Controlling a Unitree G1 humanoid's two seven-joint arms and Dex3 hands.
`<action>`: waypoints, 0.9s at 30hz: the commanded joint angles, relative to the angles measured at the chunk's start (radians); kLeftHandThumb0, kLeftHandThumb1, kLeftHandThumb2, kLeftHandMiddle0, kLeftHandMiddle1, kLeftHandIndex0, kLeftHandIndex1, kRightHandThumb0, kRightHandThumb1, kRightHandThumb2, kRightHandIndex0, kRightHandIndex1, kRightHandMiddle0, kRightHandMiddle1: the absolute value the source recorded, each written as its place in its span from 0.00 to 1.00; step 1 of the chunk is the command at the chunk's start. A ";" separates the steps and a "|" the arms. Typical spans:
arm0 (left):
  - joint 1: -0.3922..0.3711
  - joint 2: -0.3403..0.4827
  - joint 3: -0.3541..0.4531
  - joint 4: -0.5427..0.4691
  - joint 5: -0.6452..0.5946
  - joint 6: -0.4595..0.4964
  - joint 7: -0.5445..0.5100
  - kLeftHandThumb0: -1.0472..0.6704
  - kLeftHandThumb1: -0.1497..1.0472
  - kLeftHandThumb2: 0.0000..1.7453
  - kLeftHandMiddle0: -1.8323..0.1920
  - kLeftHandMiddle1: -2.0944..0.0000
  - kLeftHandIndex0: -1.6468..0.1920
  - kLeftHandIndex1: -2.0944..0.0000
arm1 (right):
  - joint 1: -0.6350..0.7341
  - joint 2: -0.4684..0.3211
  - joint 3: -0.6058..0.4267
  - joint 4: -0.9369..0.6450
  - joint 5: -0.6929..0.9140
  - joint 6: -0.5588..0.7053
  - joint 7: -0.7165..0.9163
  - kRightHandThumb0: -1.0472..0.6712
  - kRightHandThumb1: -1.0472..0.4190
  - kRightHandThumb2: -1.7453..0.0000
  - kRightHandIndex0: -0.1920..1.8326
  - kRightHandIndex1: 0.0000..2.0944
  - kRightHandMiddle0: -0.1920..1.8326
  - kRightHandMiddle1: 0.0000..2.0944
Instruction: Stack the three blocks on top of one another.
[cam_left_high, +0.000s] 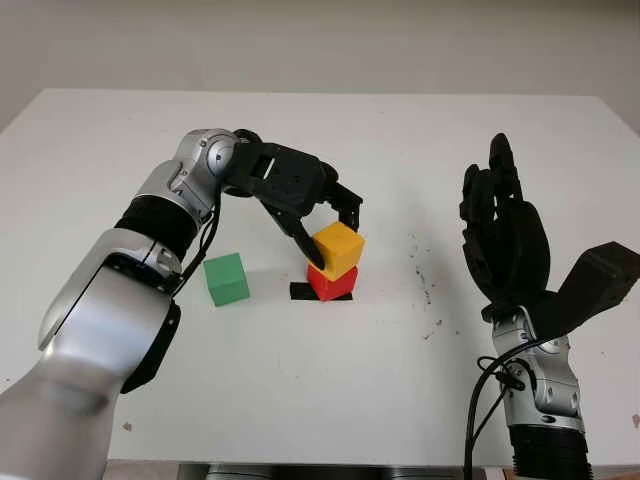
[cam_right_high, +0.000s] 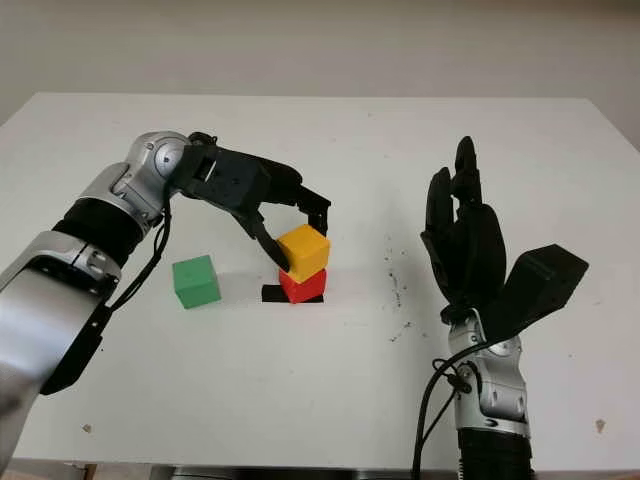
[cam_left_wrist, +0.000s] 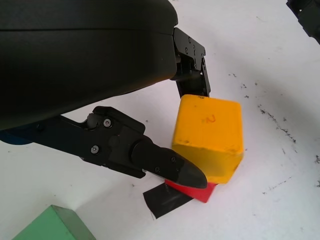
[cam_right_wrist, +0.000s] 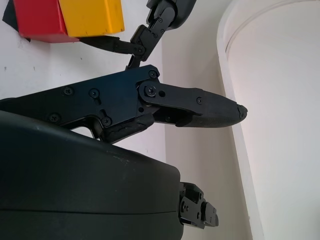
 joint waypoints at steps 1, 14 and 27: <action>-0.011 0.014 -0.013 -0.004 0.008 -0.001 -0.001 0.33 0.95 0.03 0.95 0.98 0.86 0.54 | 0.000 -0.005 -0.002 -0.017 -0.001 0.000 0.000 0.21 0.00 0.69 0.00 0.00 0.01 0.03; -0.008 0.034 0.041 -0.051 -0.121 0.035 -0.135 0.31 0.90 0.03 0.97 0.98 0.90 0.69 | -0.007 -0.001 -0.005 -0.005 0.006 -0.002 0.004 0.21 0.00 0.69 0.00 0.00 0.01 0.02; 0.071 0.095 0.096 -0.220 -0.227 0.156 -0.203 0.32 0.88 0.03 0.99 0.98 0.91 0.75 | -0.009 0.000 -0.009 0.011 0.006 -0.015 0.010 0.21 0.00 0.70 0.00 0.00 0.01 0.03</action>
